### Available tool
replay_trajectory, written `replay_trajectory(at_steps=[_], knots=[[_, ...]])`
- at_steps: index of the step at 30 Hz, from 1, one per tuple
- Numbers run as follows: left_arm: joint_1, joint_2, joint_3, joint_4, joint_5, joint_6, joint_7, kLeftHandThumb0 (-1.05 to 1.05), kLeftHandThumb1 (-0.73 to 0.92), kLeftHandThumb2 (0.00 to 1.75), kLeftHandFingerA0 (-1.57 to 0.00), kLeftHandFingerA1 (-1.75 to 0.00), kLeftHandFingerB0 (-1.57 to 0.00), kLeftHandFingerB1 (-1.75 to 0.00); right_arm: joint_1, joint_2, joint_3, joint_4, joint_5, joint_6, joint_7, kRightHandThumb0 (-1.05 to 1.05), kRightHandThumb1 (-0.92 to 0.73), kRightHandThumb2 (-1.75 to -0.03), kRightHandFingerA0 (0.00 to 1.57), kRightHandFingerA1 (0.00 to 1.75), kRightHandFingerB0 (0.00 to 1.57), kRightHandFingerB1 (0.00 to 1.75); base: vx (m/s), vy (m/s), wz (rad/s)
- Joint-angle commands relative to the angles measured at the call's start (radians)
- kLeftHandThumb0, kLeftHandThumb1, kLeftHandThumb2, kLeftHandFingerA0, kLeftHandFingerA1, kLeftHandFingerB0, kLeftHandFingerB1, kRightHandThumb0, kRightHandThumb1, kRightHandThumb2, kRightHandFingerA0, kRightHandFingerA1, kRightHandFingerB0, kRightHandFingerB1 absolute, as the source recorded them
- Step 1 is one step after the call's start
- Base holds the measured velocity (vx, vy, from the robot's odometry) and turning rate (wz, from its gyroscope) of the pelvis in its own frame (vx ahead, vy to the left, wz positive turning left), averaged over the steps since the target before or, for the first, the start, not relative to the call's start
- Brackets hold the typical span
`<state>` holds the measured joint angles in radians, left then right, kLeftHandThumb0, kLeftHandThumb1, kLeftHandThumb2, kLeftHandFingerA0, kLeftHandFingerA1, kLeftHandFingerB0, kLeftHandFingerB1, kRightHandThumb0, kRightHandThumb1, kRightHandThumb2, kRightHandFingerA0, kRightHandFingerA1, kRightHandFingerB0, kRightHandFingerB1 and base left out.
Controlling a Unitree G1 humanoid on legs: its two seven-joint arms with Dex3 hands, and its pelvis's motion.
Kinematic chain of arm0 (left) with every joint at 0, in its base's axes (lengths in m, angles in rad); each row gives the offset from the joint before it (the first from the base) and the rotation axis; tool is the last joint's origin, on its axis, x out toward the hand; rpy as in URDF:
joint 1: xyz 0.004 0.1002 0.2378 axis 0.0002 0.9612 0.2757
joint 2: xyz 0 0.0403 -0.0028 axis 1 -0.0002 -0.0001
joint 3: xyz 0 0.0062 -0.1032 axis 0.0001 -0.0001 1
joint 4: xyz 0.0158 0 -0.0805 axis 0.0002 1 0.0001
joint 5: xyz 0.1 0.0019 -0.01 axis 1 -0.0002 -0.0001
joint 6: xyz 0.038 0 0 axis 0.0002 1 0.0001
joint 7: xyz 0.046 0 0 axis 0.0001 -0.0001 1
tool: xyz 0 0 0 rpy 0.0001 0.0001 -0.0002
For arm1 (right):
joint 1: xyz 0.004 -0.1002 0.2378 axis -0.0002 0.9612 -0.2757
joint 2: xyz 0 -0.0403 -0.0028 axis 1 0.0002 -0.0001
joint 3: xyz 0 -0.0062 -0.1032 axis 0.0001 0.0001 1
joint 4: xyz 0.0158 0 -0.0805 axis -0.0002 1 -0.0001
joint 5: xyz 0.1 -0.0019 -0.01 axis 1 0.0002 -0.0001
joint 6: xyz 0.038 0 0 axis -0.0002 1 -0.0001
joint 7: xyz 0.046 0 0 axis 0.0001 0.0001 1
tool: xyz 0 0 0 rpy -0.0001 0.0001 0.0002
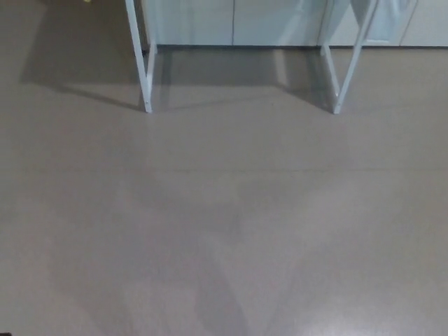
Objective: The robot walks towards a file tray kept in the middle of a desk and uses its right hand to grab a tray and pulls it out towards itself
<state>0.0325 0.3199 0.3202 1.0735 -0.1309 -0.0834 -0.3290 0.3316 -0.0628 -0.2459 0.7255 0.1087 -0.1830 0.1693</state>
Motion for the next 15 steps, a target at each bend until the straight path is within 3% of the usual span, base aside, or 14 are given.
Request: replay_trajectory(at_steps=[1,2,4,5,7,9,15], knots=[[-0.007,0.008,-0.007,-0.001,-0.005,-0.039,-0.004,-0.25,0.22,0.93,-0.44,-0.76,-0.30,-0.67,0.019,-0.003,0.000,-0.062,0.019,-0.012,0.010,-0.22,-0.65,-0.59,0.55,0.55,0.35,0.41,0.42,-0.412,-0.08],[-0.005,0.007,-0.009,-0.007,-0.002,-0.037,0.006,-0.25,0.22,0.93,-0.46,-0.76,-0.32,-0.67,0.021,-0.002,-0.002,-0.066,0.024,-0.010,0.016,-0.19,-0.45,-0.90,0.46,0.65,0.24,0.53,0.41,-0.382,0.62],[0.000,0.006,-0.010,-0.021,-0.004,-0.032,0.008,-0.23,0.21,0.93,-0.47,-0.77,-0.32,-0.67,0.023,-0.002,0.001,-0.068,0.023,-0.011,0.017,-0.21,-0.44,-0.89,0.45,0.64,0.22,0.53,0.39,-0.268,0.25],[0.002,0.006,-0.014,-0.028,-0.003,-0.029,0.010,-0.23,0.21,0.92,-0.47,-0.77,-0.32,-0.67,0.024,-0.004,0.003,-0.071,0.024,-0.009,0.020,-0.24,-0.63,-0.58,0.51,0.54,0.34,0.41,0.31,-0.126,-0.02],[0.001,0.006,-0.017,-0.028,0.000,-0.027,0.017,-0.29,0.22,0.91,-0.47,-0.82,-0.31,-0.70,0.024,-0.004,0.004,-0.072,0.025,-0.006,0.019,-0.24,-0.62,-0.58,0.51,0.54,0.34,0.41,0.36,-0.100,0.02],[0.005,0.008,-0.015,-0.029,-0.008,-0.030,-0.002,-0.24,0.22,0.93,-0.43,-0.74,-0.29,-0.66,0.025,-0.004,0.009,-0.074,0.018,-0.005,0.010,-0.24,-0.62,-0.58,0.49,0.53,0.35,0.41,0.35,-0.033,-0.09],[0.005,0.012,-0.019,-0.038,-0.003,-0.020,0.011,-0.23,0.23,0.92,-0.44,-0.74,-0.29,-0.65,0.024,-0.003,0.014,-0.070,0.014,-0.007,0.004,-0.23,-0.61,-0.58,0.52,0.54,0.35,0.41,0.38,0.077,-0.22]])
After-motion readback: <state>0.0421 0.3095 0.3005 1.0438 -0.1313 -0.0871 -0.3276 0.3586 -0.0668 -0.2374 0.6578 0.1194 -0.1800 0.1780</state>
